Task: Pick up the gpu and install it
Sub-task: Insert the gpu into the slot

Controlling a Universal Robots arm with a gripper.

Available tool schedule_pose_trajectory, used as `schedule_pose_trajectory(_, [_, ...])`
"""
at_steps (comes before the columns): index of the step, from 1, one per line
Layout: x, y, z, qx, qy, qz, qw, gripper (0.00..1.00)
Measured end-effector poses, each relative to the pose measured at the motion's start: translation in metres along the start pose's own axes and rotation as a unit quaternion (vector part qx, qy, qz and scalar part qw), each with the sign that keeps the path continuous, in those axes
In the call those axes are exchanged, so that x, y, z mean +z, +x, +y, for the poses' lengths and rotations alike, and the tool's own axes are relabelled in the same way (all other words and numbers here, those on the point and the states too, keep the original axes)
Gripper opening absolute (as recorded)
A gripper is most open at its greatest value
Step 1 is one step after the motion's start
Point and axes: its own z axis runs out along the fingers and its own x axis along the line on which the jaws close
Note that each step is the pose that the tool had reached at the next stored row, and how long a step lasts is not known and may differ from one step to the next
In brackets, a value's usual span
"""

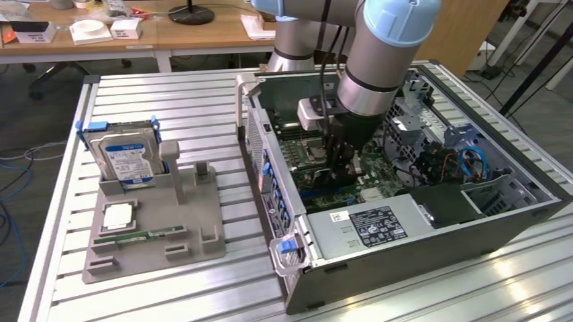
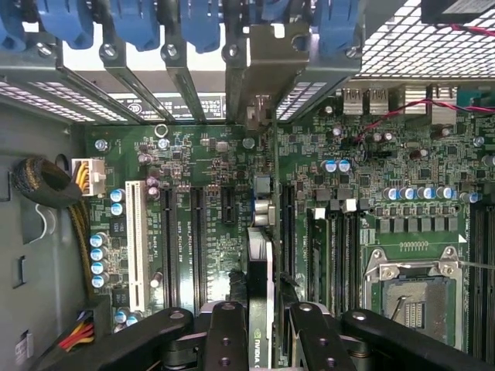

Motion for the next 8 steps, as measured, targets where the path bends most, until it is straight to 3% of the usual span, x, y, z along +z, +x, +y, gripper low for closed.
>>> schedule_pose_trajectory(8, [0.0057, -0.0013, 0.0004, 0.0, -0.0001, 0.0001, 1.0, 0.26])
